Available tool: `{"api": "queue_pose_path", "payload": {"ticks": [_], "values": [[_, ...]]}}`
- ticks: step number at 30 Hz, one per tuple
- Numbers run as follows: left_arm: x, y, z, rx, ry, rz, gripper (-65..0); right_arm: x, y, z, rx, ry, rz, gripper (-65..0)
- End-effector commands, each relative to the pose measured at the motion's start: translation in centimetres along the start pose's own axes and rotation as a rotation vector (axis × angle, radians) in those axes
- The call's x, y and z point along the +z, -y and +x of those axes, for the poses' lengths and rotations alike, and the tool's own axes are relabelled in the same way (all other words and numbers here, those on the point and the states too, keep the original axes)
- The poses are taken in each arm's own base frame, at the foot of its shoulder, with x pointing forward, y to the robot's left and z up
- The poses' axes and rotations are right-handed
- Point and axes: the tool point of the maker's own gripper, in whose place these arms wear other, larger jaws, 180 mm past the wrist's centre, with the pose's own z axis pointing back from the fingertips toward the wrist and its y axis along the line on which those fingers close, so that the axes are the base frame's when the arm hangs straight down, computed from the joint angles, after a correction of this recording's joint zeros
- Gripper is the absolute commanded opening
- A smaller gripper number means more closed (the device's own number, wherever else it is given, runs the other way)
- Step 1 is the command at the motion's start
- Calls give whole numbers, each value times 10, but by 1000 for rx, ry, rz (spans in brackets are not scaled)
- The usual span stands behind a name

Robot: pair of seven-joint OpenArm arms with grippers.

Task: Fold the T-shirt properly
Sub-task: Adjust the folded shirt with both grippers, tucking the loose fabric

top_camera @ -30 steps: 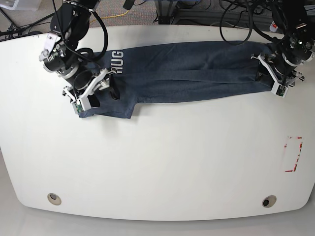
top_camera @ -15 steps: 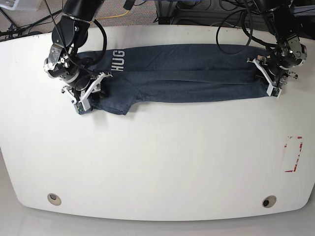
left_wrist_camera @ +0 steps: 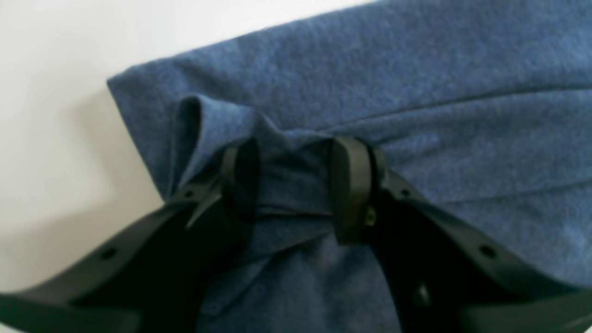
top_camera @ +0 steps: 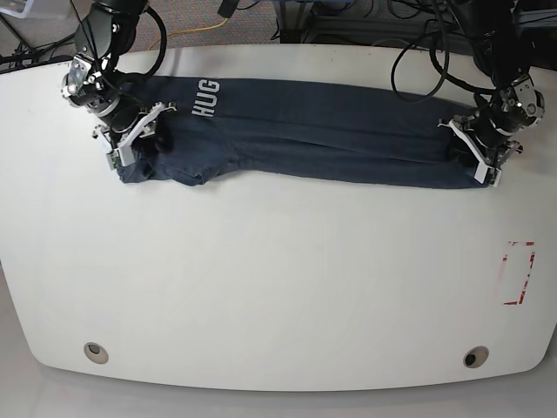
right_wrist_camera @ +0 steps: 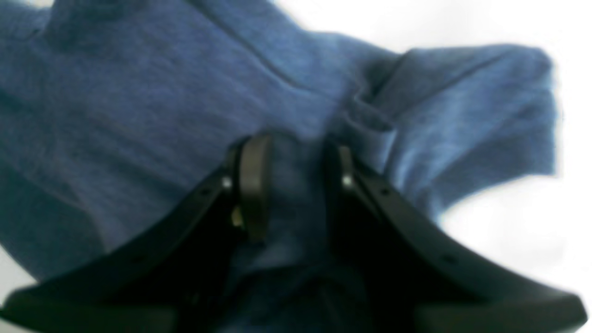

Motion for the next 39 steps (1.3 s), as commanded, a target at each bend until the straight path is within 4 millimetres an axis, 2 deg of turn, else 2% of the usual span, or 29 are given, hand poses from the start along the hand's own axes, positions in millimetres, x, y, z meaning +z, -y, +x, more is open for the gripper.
{"api": "queue_pose_path", "payload": {"ticks": [1, 3, 9, 14, 20, 23, 27, 29, 34, 39], "values": [[3, -15, -40, -38, -203, 59, -418, 13, 28, -5, 9, -45, -95, -474], [3, -15, -39, -38, -201, 59, -418, 21, 33, 6, 29, -18, -121, -472], [4, -15, -38, -40, -200, 61, -418, 46, 22, 37, 145, -16, -170, -471], [4, -15, -39, -40, -201, 60, -418, 58, -9, 60, 169, 24, -143, -471], [4, -14, -39, -39, -202, 59, -418, 52, -42, 62, 90, 54, -14, -471], [4, -14, -39, -40, -202, 60, -418, 44, -53, 56, 37, 57, 34, -471], [4, -14, -39, -39, -201, 59, -418, 29, -49, 31, -23, -13, 51, -471], [6, -16, -36, -40, -192, 64, -418, 20, -41, 16, -52, -59, 52, -471], [13, -18, -16, -78, -144, 90, -418, 11, -16, -12, -90, -124, 35, -471], [20, -20, 1, -106, -103, 113, -418, 13, 5, -23, -97, -148, 13, -474]]}}
